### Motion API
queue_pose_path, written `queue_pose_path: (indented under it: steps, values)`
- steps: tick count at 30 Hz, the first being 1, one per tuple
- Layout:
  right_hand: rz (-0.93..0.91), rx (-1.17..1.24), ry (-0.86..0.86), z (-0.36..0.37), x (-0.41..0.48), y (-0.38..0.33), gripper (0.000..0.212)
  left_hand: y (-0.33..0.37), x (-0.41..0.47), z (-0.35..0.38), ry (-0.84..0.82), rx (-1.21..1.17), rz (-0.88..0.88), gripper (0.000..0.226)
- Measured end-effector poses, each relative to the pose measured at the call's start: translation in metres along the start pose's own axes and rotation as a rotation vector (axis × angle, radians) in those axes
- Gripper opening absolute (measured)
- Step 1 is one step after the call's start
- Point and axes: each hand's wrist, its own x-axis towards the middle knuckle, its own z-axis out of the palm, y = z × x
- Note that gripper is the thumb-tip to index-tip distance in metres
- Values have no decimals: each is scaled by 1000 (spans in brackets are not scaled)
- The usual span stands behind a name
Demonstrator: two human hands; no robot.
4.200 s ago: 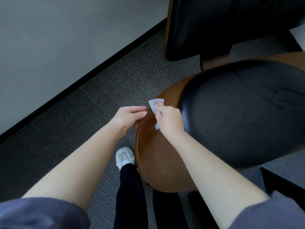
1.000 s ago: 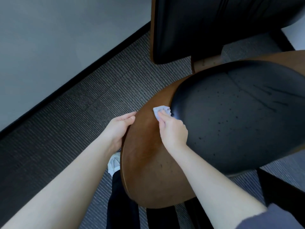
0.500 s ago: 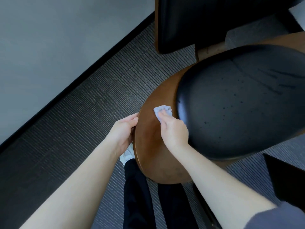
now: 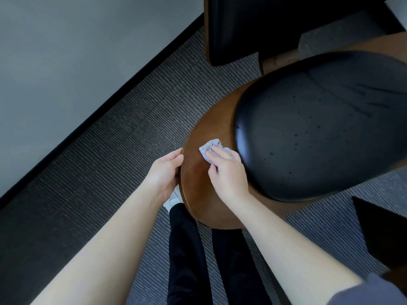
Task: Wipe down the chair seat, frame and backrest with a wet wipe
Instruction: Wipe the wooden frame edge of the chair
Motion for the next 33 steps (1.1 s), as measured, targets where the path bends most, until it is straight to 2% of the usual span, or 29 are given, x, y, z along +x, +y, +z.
queue_pose_path:
  steps: [4,9,12,16,20,23,27,30,33]
  values:
    - [-23,49,-6,0,-9,-8,32,-1,2,0,11,0,-11,35]
    - [98,265,36,6,-11,-15,21,-2,1,-1,-2,2,-1,35]
    - [14,373,17,10,-17,-20,17,-5,2,-1,5,-21,6,33]
    - [142,393,66,11,-14,-11,19,-10,1,-3,-16,-25,11,33]
    - [-18,415,59,13,-27,-17,21,-14,-3,-6,-47,-31,17,31]
    - [84,404,150,15,-29,-15,21,-18,-7,-8,-69,-18,9,30]
    - [-16,433,151,17,-44,-22,20,-23,-12,-11,-83,-6,-2,31]
    - [132,385,218,17,-47,-20,22,-28,-17,-14,-79,86,2,31]
    - [38,405,206,21,-68,-33,21,-34,-22,-18,-109,184,17,33]
